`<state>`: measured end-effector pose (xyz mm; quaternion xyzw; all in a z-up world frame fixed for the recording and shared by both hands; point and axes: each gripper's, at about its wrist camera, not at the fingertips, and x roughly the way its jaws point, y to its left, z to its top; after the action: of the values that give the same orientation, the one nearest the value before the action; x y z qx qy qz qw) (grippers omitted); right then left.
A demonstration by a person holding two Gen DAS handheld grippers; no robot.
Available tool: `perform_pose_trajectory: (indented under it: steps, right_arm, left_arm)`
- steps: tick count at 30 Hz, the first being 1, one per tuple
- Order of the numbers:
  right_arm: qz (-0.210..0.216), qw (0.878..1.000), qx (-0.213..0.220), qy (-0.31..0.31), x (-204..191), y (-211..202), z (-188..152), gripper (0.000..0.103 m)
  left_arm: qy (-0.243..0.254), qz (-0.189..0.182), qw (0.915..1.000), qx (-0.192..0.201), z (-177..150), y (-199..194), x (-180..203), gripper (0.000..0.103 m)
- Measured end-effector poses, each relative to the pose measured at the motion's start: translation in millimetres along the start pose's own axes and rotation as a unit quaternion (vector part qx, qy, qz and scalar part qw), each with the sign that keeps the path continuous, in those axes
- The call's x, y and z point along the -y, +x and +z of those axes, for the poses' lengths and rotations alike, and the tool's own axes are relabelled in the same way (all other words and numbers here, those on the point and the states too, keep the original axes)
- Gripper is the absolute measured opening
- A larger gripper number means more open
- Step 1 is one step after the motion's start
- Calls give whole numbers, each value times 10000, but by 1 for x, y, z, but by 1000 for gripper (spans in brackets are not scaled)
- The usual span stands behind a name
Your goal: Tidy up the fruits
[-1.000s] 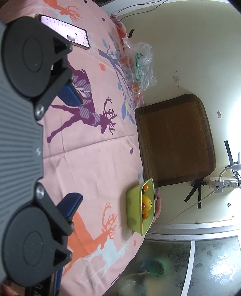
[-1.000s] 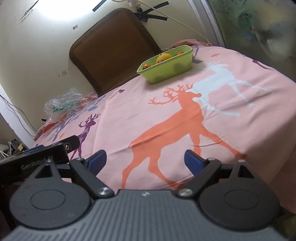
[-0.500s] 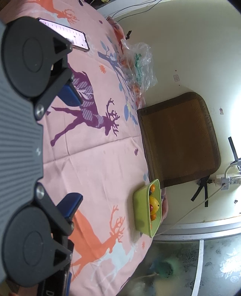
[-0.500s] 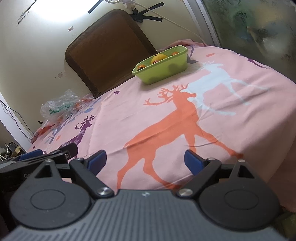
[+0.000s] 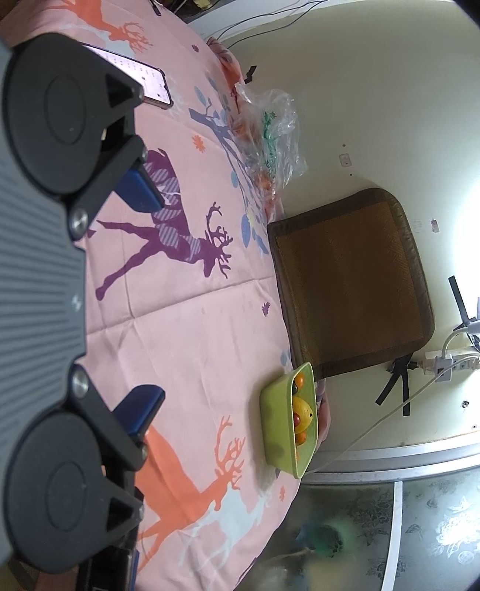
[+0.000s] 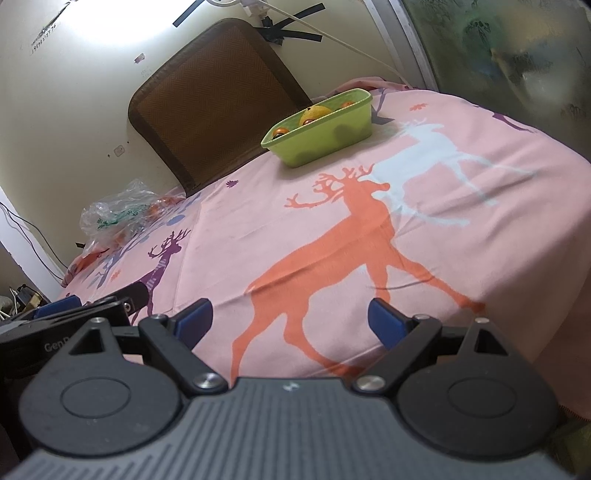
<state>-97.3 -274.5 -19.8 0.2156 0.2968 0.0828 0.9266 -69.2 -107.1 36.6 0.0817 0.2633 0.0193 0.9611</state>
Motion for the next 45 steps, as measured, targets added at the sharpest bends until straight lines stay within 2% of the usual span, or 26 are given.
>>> perform_pose_trajectory:
  steps: [20,37,45]
  right_arm:
    - [-4,10000,71,-32,0,-2,0,93]
    - [-3,9999,127,-62,-1,-2,0,93]
    - [14,9998,204,-84,-1,-4,1,93]
  left_arm:
    - [8,-17,10000,-64,-2,3,-1,103]
    - [84,277,9994,201,0,-2,-5,103]
    - [96,334,9992,179,0,-1,-6,103]
